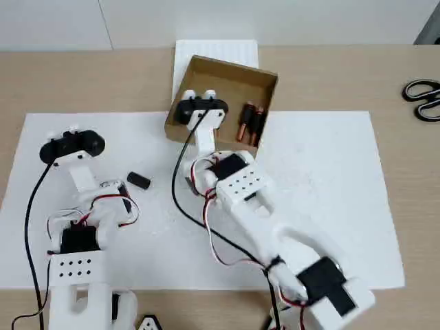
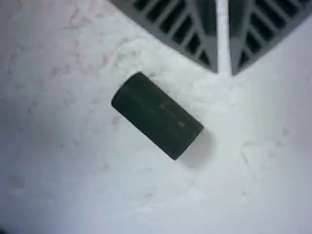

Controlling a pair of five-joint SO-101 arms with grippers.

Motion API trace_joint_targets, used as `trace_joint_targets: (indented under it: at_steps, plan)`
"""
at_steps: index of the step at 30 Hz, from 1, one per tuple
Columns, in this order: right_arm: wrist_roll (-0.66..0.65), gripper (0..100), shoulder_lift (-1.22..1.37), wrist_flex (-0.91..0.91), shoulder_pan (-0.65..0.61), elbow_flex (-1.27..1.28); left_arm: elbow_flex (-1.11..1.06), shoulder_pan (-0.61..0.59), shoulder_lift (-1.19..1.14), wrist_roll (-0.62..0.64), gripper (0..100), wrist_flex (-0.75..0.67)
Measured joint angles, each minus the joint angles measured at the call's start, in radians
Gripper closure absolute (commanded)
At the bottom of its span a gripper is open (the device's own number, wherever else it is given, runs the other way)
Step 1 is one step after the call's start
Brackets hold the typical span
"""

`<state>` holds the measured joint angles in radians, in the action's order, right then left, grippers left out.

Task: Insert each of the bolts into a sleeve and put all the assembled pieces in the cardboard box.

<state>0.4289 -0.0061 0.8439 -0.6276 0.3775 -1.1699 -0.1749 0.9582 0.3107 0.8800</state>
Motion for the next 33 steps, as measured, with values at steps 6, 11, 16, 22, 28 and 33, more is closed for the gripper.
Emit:
trace_joint_targets:
  at_steps: [6,11,16,22,28,33]
  plan:
    - [0.009,78.6,0.123,0.000,0.054,-0.037,-0.018,0.000,0.000,0.057,99,-0.002]
    - [0.009,78.6,0.210,0.000,0.078,-0.094,-0.025,0.000,0.000,0.063,99,-0.002]
    - [-0.009,78.6,0.288,-0.026,0.083,-0.133,-0.025,0.000,0.000,0.063,99,-0.002]
    - [-0.028,78.7,0.367,-0.026,0.083,-0.189,-0.025,0.000,0.000,0.063,99,-0.002]
    - [-0.028,97.8,0.405,-0.023,0.091,-0.219,-0.037,0.000,0.000,0.063,99,-0.002]
    - [-0.032,99.5,0.408,-0.012,0.101,-0.216,-0.061,0.002,0.002,0.063,99,-0.008]
